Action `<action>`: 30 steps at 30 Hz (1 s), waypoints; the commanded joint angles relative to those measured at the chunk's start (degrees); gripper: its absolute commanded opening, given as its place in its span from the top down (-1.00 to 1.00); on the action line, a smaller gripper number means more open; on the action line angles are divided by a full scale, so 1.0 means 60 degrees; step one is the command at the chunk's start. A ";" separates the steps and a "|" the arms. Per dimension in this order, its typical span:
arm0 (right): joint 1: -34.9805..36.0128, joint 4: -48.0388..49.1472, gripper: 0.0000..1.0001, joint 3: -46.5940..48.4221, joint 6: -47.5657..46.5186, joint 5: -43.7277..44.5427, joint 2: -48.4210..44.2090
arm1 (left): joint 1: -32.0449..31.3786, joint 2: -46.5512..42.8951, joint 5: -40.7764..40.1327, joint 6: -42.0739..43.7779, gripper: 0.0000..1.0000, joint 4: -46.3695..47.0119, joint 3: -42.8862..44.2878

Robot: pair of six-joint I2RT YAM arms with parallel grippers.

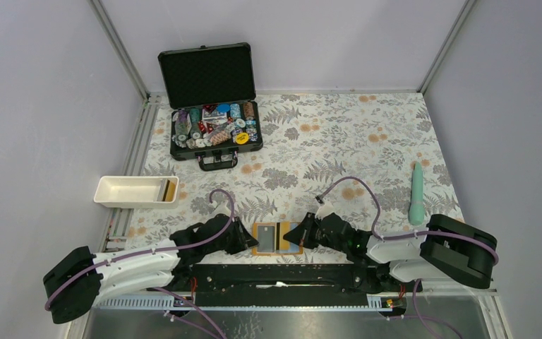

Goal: Put the credit cards into the card holder
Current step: Insert the credit card into the card holder.

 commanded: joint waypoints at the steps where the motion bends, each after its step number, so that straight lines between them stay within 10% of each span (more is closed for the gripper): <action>1: -0.0050 0.0723 1.00 0.0233 0.0084 0.0098 0.0355 | 0.0046 0.0151 -0.0176 0.0292 0.60 -0.0363 0.0207; 30: 0.0074 0.1300 1.00 0.0110 0.1368 -0.0834 0.2347 | 0.0054 0.0026 -0.0241 0.0482 0.43 -0.0704 0.0345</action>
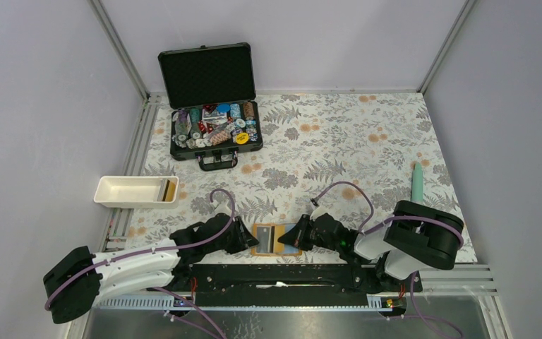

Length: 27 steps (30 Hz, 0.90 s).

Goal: Put the credit cards into the card holder
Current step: Insert the credit card into the card holder.

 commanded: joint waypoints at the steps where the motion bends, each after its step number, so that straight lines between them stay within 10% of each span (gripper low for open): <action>1: 0.0127 -0.0953 1.00 -0.0055 0.0099 -0.0217 -0.0340 | 0.0044 -0.0012 -0.0271 0.0314 0.37 -0.0551 0.0243; 23: 0.0559 -0.1743 1.00 0.0720 0.0140 -0.0384 0.0049 | 0.0058 0.0290 0.0025 0.0520 0.73 -0.0076 0.0241; 27: 0.0577 -0.2144 0.67 0.0764 0.0112 -0.0292 -0.0148 | 0.0056 0.0156 -0.0077 0.0520 0.73 -0.0326 0.0297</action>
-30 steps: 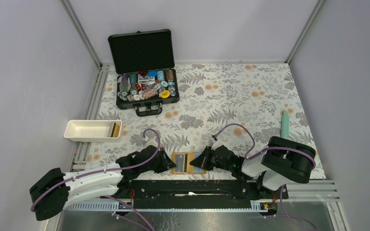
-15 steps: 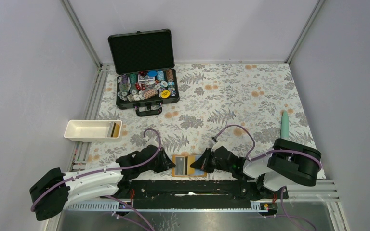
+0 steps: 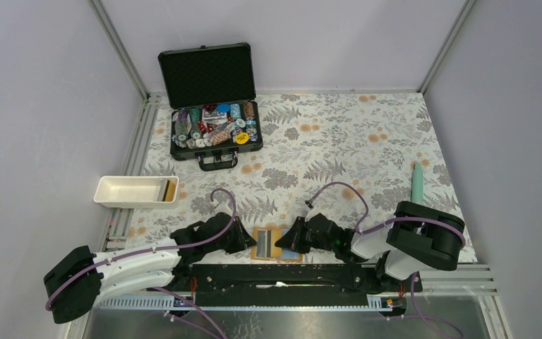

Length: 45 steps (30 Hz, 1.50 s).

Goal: Put the credit cards into the card holder
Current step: Insert the credit card into the card holder.

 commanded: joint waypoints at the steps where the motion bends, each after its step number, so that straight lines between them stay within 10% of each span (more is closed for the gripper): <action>1: 0.0200 -0.1176 0.60 0.0236 -0.0224 -0.0036 -0.0139 | -0.0008 -0.0036 -0.0125 0.0192 0.73 -0.0230 0.0207; 13: 0.0270 -0.5123 0.09 0.1073 -0.1554 0.1703 -0.2317 | 0.0002 -0.0177 -0.0158 0.0231 0.74 -0.0372 0.0279; 45: 0.0964 -0.4261 0.70 0.2793 -0.1895 0.1066 0.0126 | -0.0004 0.0011 0.0308 0.0367 0.83 0.0312 0.0342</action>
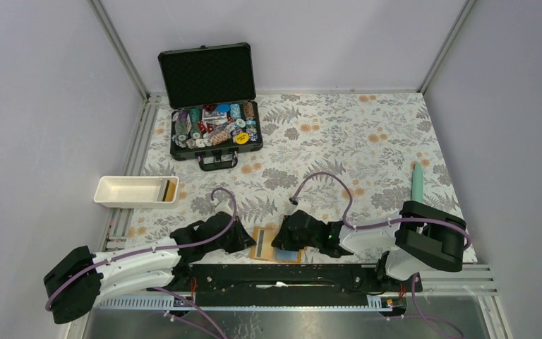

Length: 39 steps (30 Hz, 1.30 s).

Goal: Put the credit cards into the card holder
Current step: Insert the credit card into the card holder.

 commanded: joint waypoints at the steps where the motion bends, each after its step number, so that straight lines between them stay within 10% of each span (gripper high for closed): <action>1: 0.0233 0.0200 0.69 0.0486 -0.0157 -0.0104 0.0366 | -0.0034 0.0062 0.0256 0.0164 0.83 0.0488 0.0235; 8: 0.0238 0.0050 0.57 0.0498 -0.0282 0.0053 0.0088 | -0.0042 -0.0199 -0.0073 0.0228 0.57 -0.0088 0.0402; 13: 0.0242 -0.0623 0.27 0.0476 -0.0795 0.0503 -0.0838 | 0.0021 -0.0989 -0.0756 0.0380 -0.31 -0.1326 0.0765; 20: 0.0204 -0.1945 -0.11 0.0427 -0.1678 0.1404 -0.2912 | 0.1180 -0.1901 -0.1207 0.1555 -0.96 -0.3786 0.2098; 32: -0.0541 -0.2930 -0.33 0.0688 -0.2875 0.1005 -0.4366 | 0.7012 0.0179 -0.0003 0.6279 -0.97 -0.6621 0.6443; 39: -0.0589 -0.2858 -0.35 0.0391 -0.2758 0.0818 -0.4992 | 0.9312 0.2169 -0.3218 0.8166 -0.97 -0.7237 0.7680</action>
